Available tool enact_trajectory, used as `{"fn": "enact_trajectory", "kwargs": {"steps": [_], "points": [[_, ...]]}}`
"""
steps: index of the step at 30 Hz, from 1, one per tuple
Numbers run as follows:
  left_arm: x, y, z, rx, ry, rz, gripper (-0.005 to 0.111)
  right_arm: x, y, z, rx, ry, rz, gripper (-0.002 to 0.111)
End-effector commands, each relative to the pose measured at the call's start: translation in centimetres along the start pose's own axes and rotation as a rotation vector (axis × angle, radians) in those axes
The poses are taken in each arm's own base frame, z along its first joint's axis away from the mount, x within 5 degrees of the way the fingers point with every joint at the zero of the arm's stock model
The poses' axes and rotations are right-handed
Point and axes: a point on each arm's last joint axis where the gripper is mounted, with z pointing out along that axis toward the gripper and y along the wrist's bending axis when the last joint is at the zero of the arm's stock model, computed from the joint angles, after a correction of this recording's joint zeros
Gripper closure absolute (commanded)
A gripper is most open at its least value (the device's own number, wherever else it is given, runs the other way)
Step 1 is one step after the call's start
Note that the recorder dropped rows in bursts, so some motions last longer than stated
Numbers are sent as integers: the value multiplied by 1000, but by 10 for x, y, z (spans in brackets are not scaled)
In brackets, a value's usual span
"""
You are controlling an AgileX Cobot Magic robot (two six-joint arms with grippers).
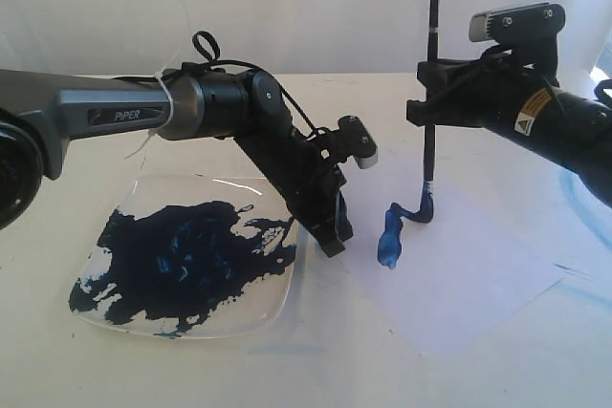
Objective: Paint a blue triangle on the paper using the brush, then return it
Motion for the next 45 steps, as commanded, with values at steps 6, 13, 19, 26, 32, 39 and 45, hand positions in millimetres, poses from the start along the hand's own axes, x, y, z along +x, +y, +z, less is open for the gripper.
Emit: {"fn": "enact_trajectory", "kwargs": {"steps": [6, 13, 19, 26, 32, 39, 45], "points": [[-1, -3, 2, 25, 2, -9, 107, -9, -5, -13, 85, 112, -30, 108], [-1, -3, 2, 25, 2, -11, 107, -13, -7, -20, 123, 162, -39, 108], [-1, -3, 2, 27, 3, -13, 107, -16, -7, -23, 139, 178, -43, 108], [-1, -3, 2, 27, 3, -13, 107, -25, -6, -30, 156, 174, -53, 108], [0, -4, 2, 28, 4, -13, 107, -42, -3, -37, 145, 97, -67, 108], [0, -4, 2, 28, 4, -13, 107, -64, 3, -50, 143, 11, -89, 108], [0, -4, 2, 28, 4, -13, 107, -67, 3, -54, 147, 7, -28, 108]]}}
